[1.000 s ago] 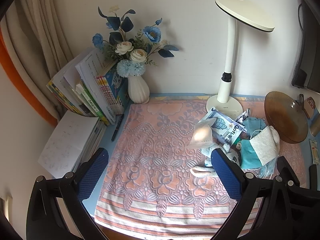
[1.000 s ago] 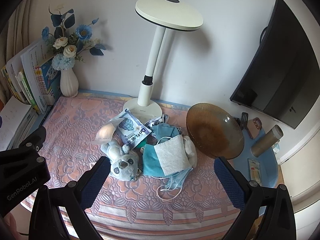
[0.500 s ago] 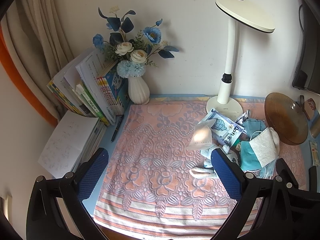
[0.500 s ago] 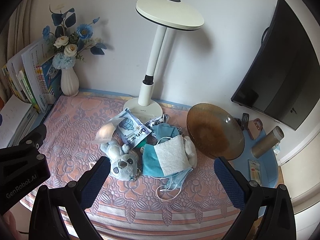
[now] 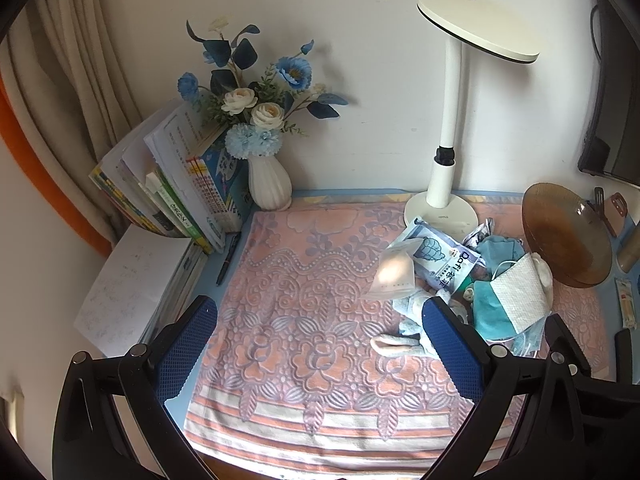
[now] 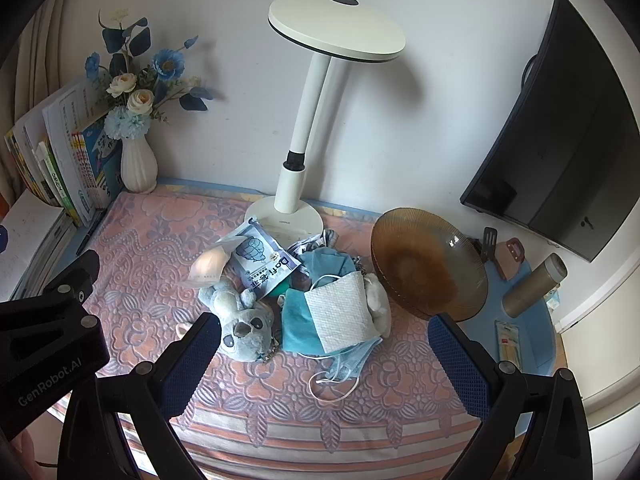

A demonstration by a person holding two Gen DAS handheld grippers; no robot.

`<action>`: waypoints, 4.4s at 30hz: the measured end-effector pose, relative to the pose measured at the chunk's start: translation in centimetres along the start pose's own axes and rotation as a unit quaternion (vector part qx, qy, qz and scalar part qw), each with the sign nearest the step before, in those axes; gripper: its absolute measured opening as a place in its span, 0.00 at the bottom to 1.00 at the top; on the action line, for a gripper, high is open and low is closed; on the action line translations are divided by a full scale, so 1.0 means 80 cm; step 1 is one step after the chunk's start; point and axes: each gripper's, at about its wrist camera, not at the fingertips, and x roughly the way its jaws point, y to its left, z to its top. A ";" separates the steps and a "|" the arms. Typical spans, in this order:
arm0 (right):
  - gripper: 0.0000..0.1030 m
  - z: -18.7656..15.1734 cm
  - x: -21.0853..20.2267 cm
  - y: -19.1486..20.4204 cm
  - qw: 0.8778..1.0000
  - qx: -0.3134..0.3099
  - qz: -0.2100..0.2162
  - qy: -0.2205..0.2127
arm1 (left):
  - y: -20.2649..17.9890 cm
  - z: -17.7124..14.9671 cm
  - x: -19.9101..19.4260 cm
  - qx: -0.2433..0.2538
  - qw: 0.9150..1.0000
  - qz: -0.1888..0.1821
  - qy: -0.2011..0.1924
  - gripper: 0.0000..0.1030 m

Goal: Organize soft objects

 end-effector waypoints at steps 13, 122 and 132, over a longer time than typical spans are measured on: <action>1.00 0.000 0.000 0.001 1.000 0.000 0.000 0.000 | -0.002 0.000 0.000 0.000 1.000 0.000 0.000 0.99; 0.44 -0.085 0.230 -0.217 0.968 0.105 0.156 0.167 | -0.111 -0.083 0.186 -0.029 0.961 -0.214 0.173 0.40; 0.63 -0.068 0.271 -0.189 0.980 -0.018 0.134 0.146 | -0.118 -0.083 0.182 -0.024 0.965 -0.199 0.171 0.40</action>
